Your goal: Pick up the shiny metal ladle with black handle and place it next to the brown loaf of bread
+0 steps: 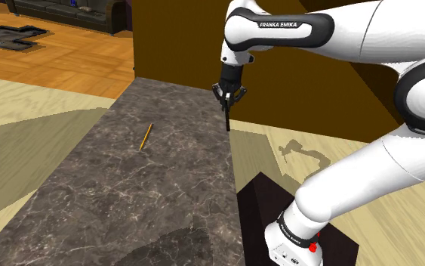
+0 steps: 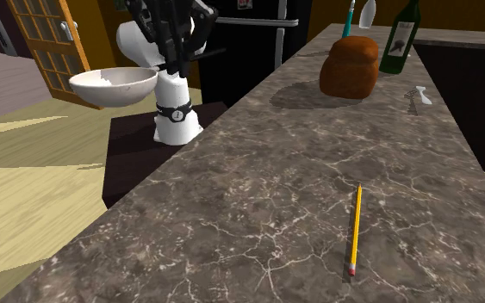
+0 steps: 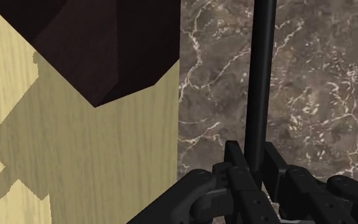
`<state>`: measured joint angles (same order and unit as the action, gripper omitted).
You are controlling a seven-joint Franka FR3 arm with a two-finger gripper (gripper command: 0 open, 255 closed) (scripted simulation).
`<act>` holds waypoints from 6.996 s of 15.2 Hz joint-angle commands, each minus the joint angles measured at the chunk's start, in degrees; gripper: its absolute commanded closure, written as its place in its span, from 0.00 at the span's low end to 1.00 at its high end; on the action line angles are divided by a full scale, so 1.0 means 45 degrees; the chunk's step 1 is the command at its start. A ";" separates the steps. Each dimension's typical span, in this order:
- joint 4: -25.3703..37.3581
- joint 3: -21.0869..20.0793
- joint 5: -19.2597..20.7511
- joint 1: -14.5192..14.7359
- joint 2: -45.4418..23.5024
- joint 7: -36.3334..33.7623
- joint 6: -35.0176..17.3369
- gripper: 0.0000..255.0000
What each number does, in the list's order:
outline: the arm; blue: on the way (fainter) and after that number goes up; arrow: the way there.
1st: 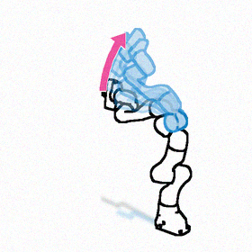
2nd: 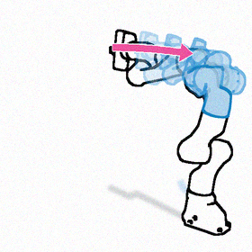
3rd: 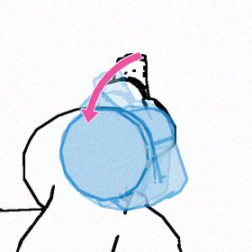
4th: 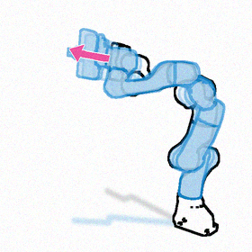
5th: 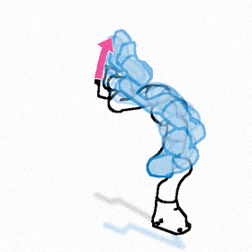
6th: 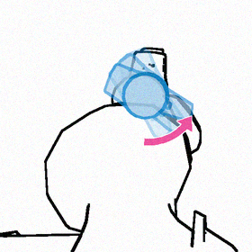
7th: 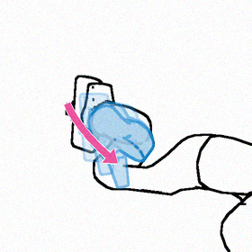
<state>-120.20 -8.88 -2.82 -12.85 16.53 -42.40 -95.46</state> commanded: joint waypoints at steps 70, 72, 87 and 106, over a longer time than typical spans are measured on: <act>-0.2494 -0.7970 -0.3314 0.3230 -0.0697 -0.9256 -0.4424 1.00; -0.2699 -0.8071 -0.3243 0.3209 -0.0900 -0.9302 -0.4805 1.00; -0.3567 -0.8561 -0.2604 0.3061 -0.2191 -0.9727 -0.6758 1.00; -0.2585 -0.8107 -0.3031 0.3060 -0.1187 -0.9310 -0.4922 0.00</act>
<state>-131.84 -45.37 -16.45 0.93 11.18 -84.31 -117.63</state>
